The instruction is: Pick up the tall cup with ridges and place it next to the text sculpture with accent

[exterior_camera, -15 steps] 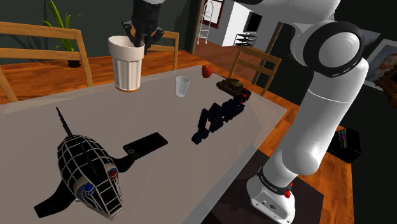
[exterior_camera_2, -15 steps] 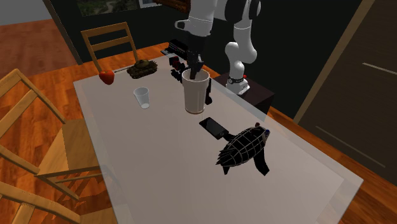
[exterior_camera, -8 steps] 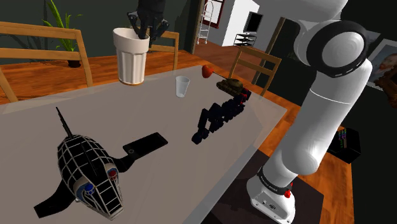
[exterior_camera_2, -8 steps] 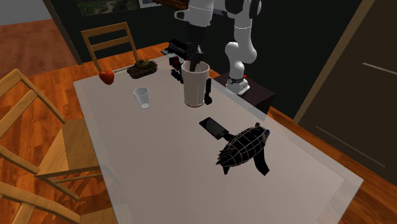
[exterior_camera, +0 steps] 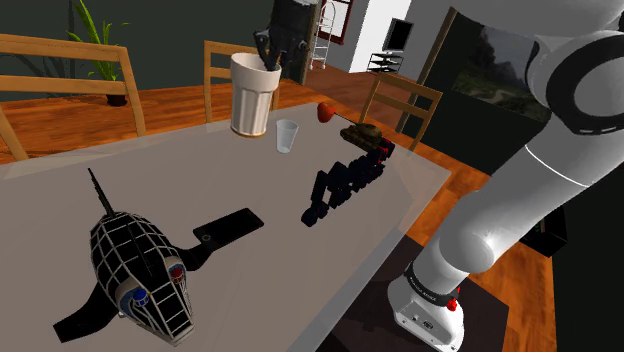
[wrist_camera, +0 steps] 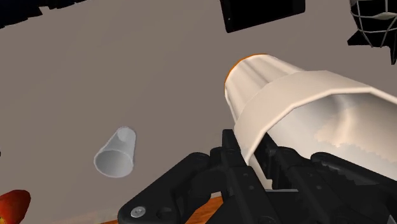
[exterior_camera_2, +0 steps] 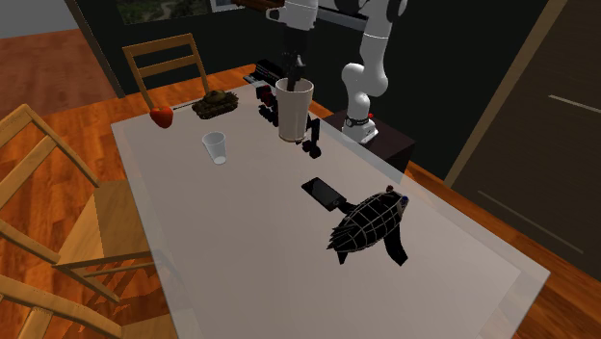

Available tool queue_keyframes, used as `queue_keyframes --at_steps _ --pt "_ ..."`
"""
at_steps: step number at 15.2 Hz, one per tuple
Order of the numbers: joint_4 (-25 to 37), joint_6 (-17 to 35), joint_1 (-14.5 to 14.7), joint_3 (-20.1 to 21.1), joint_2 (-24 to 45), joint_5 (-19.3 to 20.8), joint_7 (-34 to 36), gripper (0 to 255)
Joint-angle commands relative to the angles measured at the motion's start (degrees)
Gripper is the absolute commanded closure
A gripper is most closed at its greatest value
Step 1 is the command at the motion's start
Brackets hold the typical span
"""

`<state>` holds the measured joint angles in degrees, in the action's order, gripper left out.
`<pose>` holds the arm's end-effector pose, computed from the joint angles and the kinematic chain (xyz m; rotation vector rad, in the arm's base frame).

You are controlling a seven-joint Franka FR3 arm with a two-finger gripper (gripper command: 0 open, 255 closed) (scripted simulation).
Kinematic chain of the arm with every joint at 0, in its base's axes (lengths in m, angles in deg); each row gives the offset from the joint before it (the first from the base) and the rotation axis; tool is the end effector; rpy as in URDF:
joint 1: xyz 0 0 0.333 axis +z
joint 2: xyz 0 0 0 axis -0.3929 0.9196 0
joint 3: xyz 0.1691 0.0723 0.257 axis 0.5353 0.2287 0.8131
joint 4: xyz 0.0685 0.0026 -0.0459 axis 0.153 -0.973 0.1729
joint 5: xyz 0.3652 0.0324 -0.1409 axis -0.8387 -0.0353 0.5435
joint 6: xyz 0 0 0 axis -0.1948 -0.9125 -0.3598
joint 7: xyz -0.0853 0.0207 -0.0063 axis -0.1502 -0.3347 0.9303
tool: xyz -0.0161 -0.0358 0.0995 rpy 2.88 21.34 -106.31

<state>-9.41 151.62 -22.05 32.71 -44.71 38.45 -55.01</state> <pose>0.5006 0.1590 0.6553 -3.0732 0.3859 -0.3349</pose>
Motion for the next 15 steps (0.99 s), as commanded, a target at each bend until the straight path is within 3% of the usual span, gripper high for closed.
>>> queue_keyframes --at_steps 1,8,15 --pt "-3.5 0.0 -0.9 -1.8 -3.8 -1.3 -2.9 255" --pt "-15.0 -0.4 -3.0 -8.9 -15.7 -3.0 -12.6 255" --pt "-21.5 4.9 -2.8 -8.8 -16.9 -3.2 -12.6 255"
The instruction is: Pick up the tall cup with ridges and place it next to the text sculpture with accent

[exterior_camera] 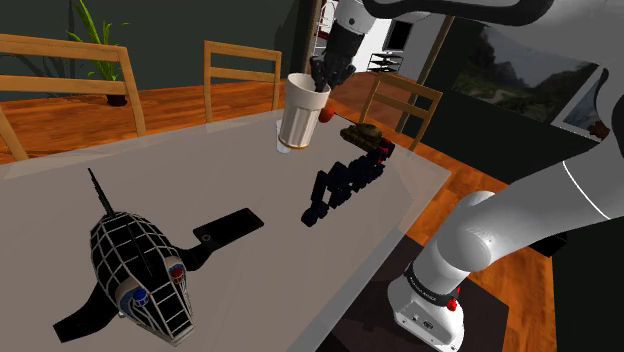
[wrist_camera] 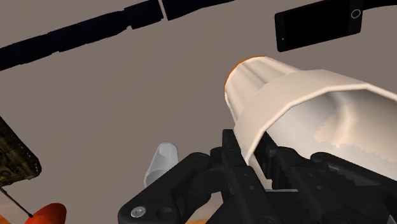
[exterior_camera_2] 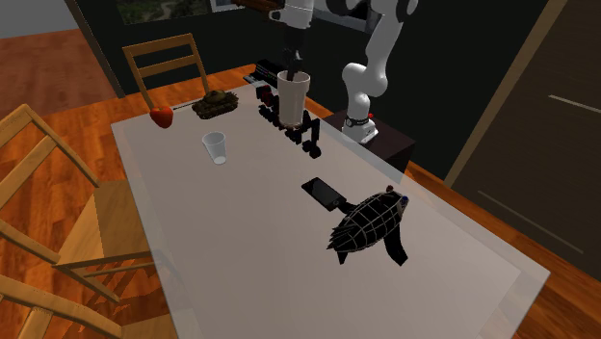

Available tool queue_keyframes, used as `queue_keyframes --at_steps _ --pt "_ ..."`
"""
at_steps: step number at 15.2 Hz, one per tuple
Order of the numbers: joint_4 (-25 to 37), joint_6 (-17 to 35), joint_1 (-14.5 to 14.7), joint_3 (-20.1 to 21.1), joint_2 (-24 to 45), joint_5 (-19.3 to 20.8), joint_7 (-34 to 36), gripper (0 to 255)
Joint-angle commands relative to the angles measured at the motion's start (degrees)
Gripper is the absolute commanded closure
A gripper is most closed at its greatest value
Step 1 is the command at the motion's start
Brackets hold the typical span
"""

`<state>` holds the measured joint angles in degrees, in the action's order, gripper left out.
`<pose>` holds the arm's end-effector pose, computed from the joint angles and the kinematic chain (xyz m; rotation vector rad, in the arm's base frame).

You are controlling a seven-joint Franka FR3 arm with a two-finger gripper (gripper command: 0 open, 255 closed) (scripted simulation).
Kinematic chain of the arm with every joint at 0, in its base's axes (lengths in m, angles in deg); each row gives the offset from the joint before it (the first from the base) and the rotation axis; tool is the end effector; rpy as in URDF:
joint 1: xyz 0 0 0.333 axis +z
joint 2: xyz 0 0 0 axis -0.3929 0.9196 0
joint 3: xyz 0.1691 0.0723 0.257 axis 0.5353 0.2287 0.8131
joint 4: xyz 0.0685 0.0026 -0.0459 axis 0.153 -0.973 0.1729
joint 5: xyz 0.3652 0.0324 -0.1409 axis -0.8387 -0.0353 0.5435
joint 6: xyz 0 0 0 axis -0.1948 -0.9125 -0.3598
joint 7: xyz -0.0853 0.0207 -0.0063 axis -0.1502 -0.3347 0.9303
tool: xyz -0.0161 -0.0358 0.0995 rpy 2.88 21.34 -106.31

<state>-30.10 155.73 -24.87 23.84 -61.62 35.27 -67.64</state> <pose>0.4310 0.0490 0.6271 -3.0723 0.3838 -0.3350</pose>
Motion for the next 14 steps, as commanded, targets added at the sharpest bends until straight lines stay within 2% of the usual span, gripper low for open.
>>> queue_keyframes --at_steps 1,14 --pt "-1.6 1.6 0.0 0.1 -0.1 0.0 0.0 255" --pt "-12.1 11.5 0.2 0.4 -0.6 -0.3 0.0 255"
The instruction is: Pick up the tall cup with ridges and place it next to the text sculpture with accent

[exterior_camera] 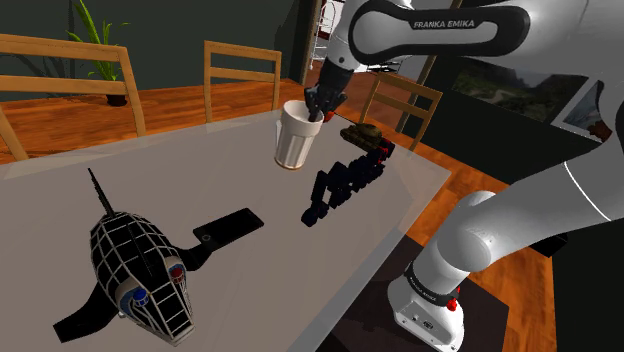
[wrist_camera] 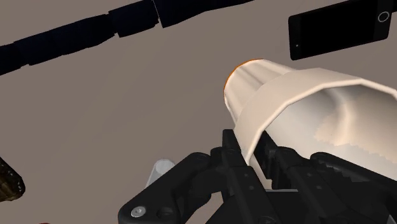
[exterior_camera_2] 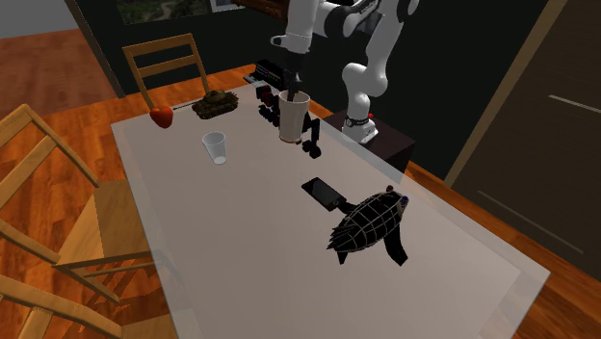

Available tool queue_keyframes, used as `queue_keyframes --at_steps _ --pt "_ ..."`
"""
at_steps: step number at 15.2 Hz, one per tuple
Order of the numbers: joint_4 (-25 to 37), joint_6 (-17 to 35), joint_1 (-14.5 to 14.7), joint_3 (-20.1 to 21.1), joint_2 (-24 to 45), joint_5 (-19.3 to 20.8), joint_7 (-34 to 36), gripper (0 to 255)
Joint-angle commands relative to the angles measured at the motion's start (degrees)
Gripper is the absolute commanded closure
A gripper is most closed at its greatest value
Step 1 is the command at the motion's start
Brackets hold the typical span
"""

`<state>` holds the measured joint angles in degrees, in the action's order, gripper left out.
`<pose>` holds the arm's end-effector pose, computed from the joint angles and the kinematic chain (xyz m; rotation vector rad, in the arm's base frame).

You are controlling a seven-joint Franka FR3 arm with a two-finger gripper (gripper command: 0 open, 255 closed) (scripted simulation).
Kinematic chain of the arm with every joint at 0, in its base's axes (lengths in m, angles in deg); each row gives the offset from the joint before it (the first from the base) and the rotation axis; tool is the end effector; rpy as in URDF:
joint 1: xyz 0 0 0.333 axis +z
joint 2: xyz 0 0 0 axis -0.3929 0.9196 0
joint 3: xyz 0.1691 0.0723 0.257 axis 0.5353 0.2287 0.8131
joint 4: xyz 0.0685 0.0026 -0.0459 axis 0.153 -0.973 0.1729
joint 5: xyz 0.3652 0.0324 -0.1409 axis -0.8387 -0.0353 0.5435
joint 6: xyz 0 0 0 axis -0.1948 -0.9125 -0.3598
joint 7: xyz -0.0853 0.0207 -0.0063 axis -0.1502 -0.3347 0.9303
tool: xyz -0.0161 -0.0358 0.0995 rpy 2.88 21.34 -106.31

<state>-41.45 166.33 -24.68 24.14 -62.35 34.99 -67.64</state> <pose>0.4313 0.0489 0.5536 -3.0724 0.3842 -0.3344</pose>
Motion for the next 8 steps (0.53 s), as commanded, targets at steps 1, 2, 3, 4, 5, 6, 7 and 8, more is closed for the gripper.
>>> queue_keyframes --at_steps 1,2,3,4,5,6,7,8 --pt "-1.4 1.7 0.0 0.1 0.2 0.0 0.1 255" --pt "-2.2 2.5 0.0 0.1 0.2 0.0 0.1 255" --pt "-2.9 3.3 0.0 0.2 0.3 -0.1 0.1 255" --pt "-3.6 4.1 0.1 0.2 0.4 -0.1 0.1 255" --pt "-4.2 4.8 0.1 0.2 0.5 -0.1 0.1 255" --pt "-4.9 5.6 0.1 0.3 0.6 -0.1 0.1 255" --pt "-5.6 6.4 0.1 0.3 0.8 -0.1 0.1 255" --pt "-6.2 7.2 0.1 0.3 0.9 -0.1 0.1 255"
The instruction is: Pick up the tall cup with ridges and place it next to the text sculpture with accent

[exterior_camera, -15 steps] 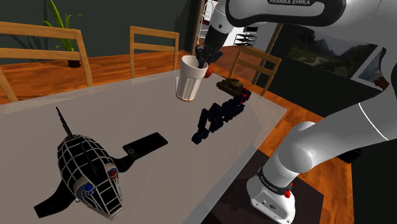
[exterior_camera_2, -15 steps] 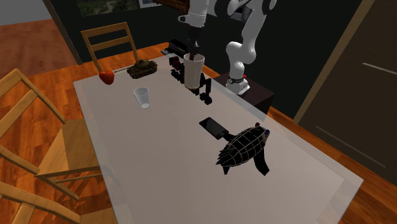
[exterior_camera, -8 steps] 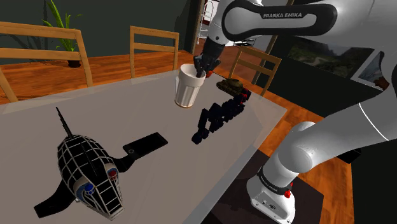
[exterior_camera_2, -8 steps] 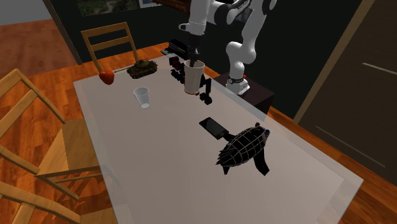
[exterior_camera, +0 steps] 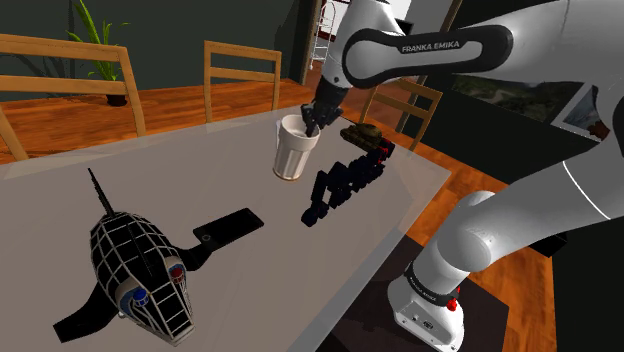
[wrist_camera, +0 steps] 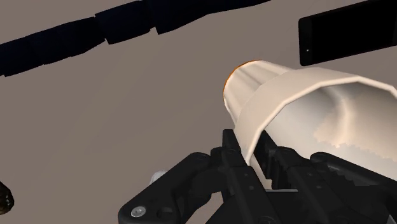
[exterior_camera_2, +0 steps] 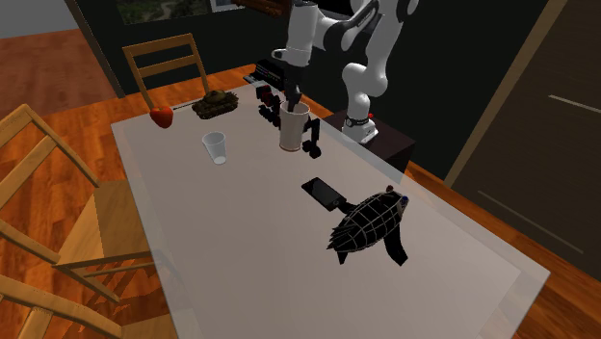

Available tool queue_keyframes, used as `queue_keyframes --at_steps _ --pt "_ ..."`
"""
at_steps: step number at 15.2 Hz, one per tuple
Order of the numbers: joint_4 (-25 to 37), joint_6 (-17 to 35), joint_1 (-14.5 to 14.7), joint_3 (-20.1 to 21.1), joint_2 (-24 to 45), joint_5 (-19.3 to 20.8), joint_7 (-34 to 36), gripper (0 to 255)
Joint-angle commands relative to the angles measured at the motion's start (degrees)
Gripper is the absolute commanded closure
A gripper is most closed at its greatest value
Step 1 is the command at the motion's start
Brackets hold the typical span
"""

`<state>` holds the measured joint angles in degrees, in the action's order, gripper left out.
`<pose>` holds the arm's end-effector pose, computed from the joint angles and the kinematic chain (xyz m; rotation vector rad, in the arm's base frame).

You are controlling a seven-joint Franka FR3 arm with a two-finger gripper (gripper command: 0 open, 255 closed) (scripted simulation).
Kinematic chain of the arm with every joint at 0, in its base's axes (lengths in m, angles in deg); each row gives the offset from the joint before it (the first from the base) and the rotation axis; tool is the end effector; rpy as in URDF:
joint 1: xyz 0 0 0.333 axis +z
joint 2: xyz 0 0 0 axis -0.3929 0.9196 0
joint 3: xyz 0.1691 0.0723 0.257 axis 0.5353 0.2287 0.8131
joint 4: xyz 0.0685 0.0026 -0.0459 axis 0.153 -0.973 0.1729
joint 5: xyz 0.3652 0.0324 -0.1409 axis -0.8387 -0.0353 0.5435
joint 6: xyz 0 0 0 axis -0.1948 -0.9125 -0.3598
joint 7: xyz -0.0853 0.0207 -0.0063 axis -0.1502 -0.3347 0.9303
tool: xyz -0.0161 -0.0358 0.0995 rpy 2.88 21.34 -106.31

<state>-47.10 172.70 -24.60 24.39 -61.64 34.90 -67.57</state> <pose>0.4314 0.0488 0.5110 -3.0724 0.3841 -0.3348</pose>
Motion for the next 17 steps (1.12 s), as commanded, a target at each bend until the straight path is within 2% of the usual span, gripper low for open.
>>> queue_keyframes --at_steps 1,17 --pt "-1.2 1.7 0.0 0.1 0.4 0.0 0.1 255" --pt "-10.0 15.2 0.0 0.8 5.1 0.1 0.5 255"
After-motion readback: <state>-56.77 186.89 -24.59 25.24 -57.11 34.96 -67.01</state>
